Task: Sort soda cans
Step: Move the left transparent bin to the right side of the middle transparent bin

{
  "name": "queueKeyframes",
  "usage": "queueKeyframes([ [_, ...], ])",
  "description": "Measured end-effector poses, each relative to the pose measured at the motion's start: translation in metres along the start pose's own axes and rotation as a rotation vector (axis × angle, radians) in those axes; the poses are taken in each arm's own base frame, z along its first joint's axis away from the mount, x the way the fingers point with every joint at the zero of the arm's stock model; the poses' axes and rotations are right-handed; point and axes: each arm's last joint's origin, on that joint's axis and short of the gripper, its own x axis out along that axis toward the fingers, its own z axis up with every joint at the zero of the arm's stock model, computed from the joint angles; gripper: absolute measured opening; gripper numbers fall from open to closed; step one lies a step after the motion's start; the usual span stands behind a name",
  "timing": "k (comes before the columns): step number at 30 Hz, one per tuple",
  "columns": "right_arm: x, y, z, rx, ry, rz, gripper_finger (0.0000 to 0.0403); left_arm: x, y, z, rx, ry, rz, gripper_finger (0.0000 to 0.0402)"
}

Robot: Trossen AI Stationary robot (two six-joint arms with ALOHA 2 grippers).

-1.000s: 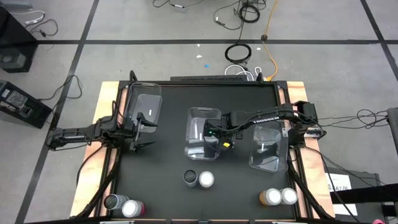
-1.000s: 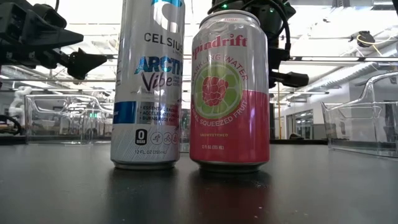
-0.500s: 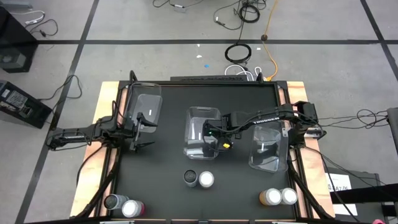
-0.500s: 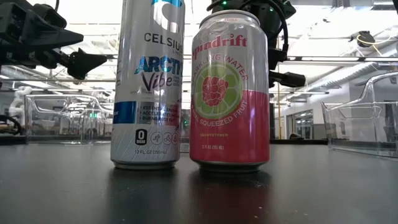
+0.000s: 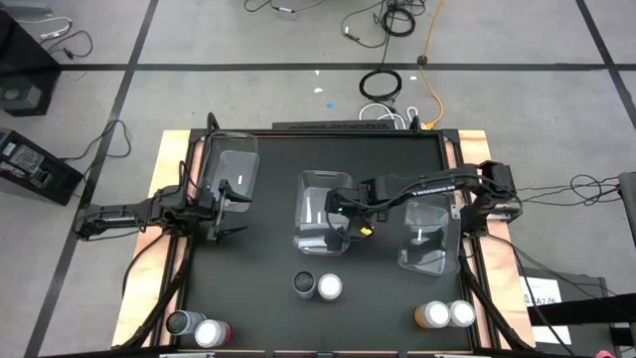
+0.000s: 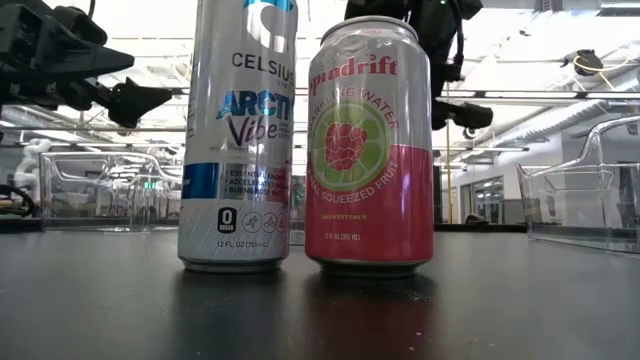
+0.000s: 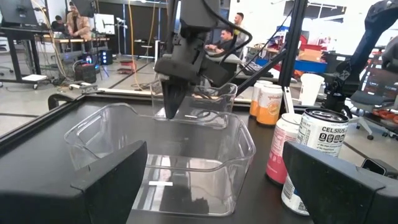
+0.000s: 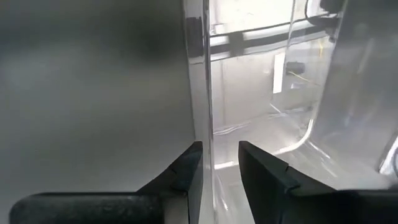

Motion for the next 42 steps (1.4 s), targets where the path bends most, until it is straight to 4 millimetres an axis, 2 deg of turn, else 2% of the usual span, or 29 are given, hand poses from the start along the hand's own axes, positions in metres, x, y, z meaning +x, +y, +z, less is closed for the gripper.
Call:
queueKeyframes([
  [5,-0.022,0.003,0.0,0.074,-0.009,-0.057,0.0096,0.0,0.0,0.0,0.0,0.0,0.0,0.0383],
  [9,-0.044,0.006,-0.004,0.262,-0.036,-0.117,0.0096,0.0,0.0,0.0,0.0,0.0,0.0,0.0383],
  [12,-0.059,0.008,-0.012,0.553,-0.066,-0.156,0.0094,0.0,0.0,0.0,0.0,0.0,0.0,0.0383],
  [17,-0.075,0.012,-0.027,1.196,-0.13,-0.177,0.0083,0.0,0.0,0.0,0.0,0.0,0.0,0.0383],
  [22,-0.078,0.017,-0.033,1.736,-0.146,-0.129,0.0073,0.0,0.0,0.0,0.0,0.001,0.0,0.0383],
  [29,-0.075,0.029,-0.033,2.27,-0.039,-0.034,0.007,0.0,0.0,0.0,0.0,0.0,0.0,0.0383],
  [37,-0.078,0.044,-0.023,2.69,0.133,-0.018,0.007,0.0,0.0,0.0,0.0,0.0,0.0,0.0383],
  [42,-0.081,0.055,-0.014,2.772,0.259,-0.092,0.0073,0.0,0.0,0.0,0.0,0.0,0.0,0.0383],
])
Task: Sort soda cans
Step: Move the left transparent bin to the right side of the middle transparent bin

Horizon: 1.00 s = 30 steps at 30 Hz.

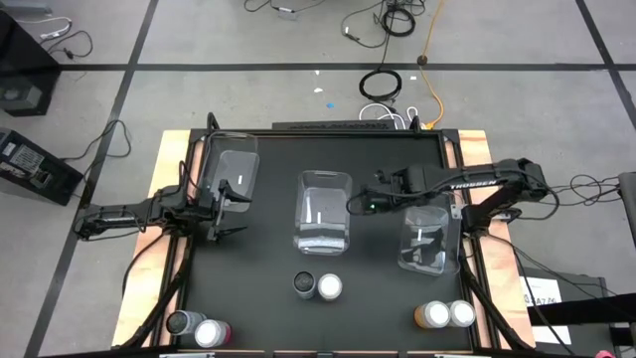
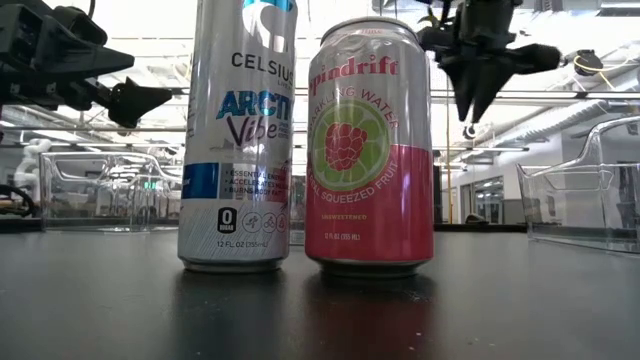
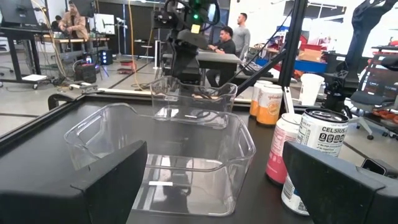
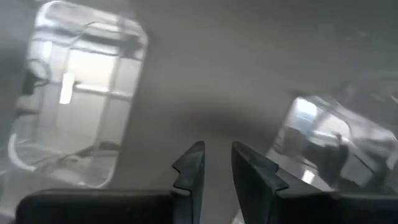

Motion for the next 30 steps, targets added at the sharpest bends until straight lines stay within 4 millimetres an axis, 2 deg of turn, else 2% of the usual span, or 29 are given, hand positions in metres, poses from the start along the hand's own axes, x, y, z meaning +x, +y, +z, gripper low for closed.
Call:
queueKeyframes([
  [11,-0.007,-0.016,-0.024,0.203,0.005,-0.168,0.0117,0.0,0.0,0.0,0.0,0.0,0.0,0.0383],
  [15,-0.003,-0.017,-0.031,0.259,0.043,-0.186,0.0129,0.0,0.0,0.0,0.0,0.001,0.0,0.0383],
  [19,0.012,-0.017,-0.039,0.292,0.092,-0.184,0.0132,0.0,0.0,0.0,0.0,0.0,0.0,0.0383],
  [24,0.042,-0.024,-0.049,0.333,0.171,-0.21,0.0132,0.0,0.0,0.0,0.0,0.0,0.0,0.0383],
  [30,0.073,-0.027,-0.058,0.4,0.19,-0.151,0.0127,0.0,0.0,0.0,0.0,0.0,0.0,0.0383],
])
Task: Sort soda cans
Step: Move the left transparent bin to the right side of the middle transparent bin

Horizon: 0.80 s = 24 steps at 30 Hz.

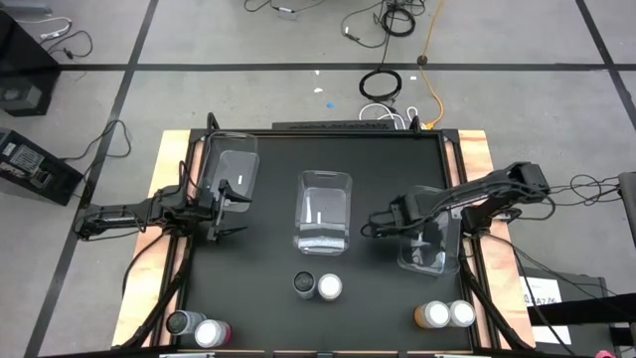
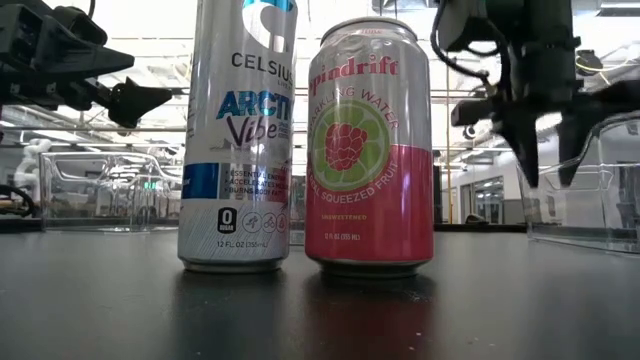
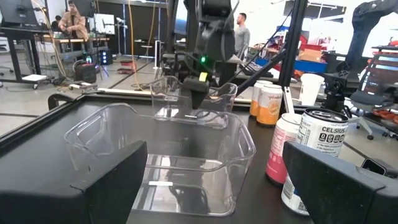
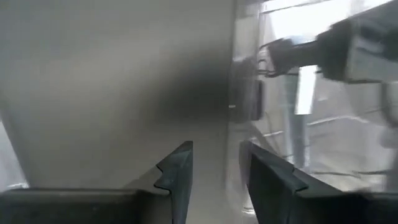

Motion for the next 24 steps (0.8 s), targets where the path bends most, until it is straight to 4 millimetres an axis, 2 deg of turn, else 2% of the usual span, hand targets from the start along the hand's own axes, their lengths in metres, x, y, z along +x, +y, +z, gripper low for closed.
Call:
queueKeyframes([
  [3,0.008,-0.001,0.001,0.031,-0.014,0.016,0.01,0.0,0.0,0.0,0.0,0.0,0.0,0.0383],
  [8,0.01,-0.002,0.003,0.041,-0.032,0.009,0.0014,0.0,0.0,0.0,0.0,0.0,0.0,0.0383],
  [14,0.007,0.012,0.01,0.007,-0.022,0.115,0.0003,0.0,0.0,0.0,0.0,0.0,0.0,0.0383],
  [24,-0.013,0.047,0.035,-0.048,-0.086,0.242,0.0001,0.0,0.0,0.0,0.0,0.0,0.0,0.0383],
])
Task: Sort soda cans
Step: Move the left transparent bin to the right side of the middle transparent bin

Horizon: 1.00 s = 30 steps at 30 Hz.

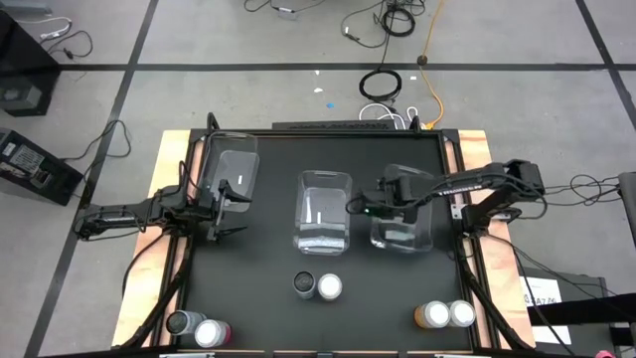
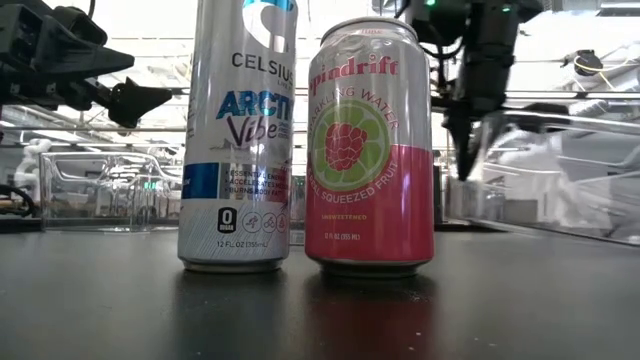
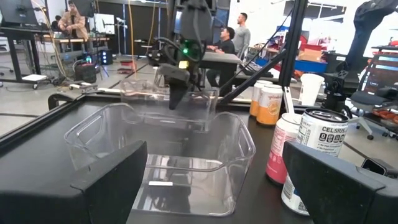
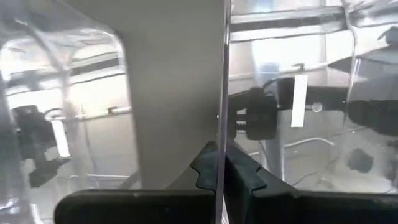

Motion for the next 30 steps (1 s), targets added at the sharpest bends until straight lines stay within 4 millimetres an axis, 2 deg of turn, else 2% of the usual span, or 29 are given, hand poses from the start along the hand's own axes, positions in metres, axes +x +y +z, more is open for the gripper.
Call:
queueKeyframes([
  [9,0.022,0.046,0.002,-0.137,0.035,-0.031,0.0001,0.0,0.0,0.0,0.0,0.0,0.0,0.0383],
  [14,0.037,0.063,0.002,-0.156,0.048,-0.06,0.0,0.0,0.0,0.0,0.0,-0.001,0.0,0.0383],
  [21,0.041,0.066,0.002,-0.122,0.048,-0.065,0.0,0.0,0.0,0.0,0.0,0.0,0.0,0.0383],
  [30,0.04,0.066,-0.007,-0.096,0.069,-0.062,0.0004,0.0,0.0,0.0,0.0,0.0,0.0,0.0383],
])
